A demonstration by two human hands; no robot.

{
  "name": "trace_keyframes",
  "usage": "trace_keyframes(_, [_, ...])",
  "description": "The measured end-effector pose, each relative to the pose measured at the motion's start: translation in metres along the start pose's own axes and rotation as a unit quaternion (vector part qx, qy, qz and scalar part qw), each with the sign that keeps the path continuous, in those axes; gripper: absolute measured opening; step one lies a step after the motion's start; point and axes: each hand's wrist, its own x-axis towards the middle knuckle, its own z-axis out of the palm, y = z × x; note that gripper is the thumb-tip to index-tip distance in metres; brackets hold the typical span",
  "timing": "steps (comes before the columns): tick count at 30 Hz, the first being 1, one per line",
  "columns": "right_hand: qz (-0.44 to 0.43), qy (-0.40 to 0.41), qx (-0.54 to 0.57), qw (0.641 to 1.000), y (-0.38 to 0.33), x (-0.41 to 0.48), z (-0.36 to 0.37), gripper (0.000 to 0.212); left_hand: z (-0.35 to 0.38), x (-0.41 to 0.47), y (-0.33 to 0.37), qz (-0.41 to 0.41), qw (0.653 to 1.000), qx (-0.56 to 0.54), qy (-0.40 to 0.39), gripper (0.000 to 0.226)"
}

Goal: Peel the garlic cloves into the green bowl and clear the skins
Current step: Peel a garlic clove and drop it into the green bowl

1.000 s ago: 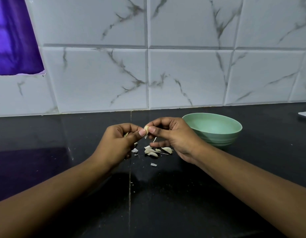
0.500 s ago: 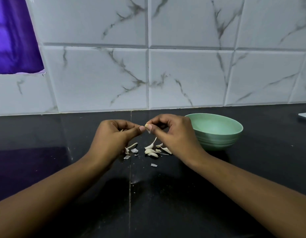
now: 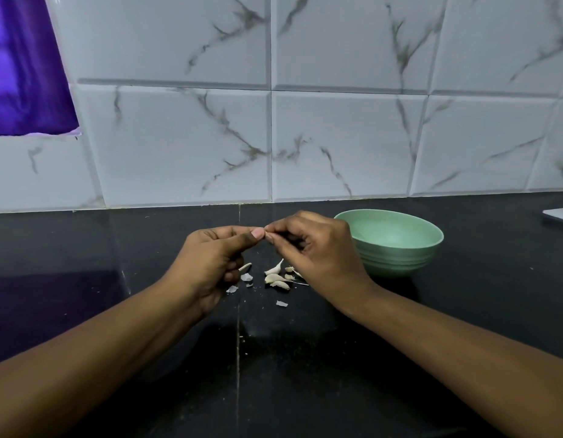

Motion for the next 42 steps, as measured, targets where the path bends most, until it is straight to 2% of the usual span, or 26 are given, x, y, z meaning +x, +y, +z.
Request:
trace_keyframes(16, [0.037, 0.005, 0.051, 0.998, 0.000, -0.002, 0.006, 0.008, 0.012, -0.006, -0.012, -0.014, 0.998, -0.037, 0.051, 0.015])
trace_keyframes(26, [0.079, 0.005, 0.125, 0.989, 0.007, -0.001, 0.000, 0.012, 0.006, -0.008, -0.002, 0.026, 1.000, 0.013, -0.006, 0.013])
trace_keyframes(32, [0.046, -0.014, 0.094, 0.994, 0.007, -0.002, 0.000, 0.011, 0.004, -0.006, 0.000, 0.020, 0.999, 0.034, 0.005, 0.033])
trace_keyframes(37, [-0.002, -0.025, 0.058, 0.998, 0.006, -0.001, -0.001, 0.009, 0.004, -0.006, 0.001, 0.000, 0.999, 0.046, 0.022, 0.016])
trace_keyframes(42, [-0.040, -0.033, 0.025, 0.998, 0.004, -0.003, 0.002, 0.006, 0.005, -0.004, 0.000, -0.058, 0.997, 0.005, 0.046, 0.015])
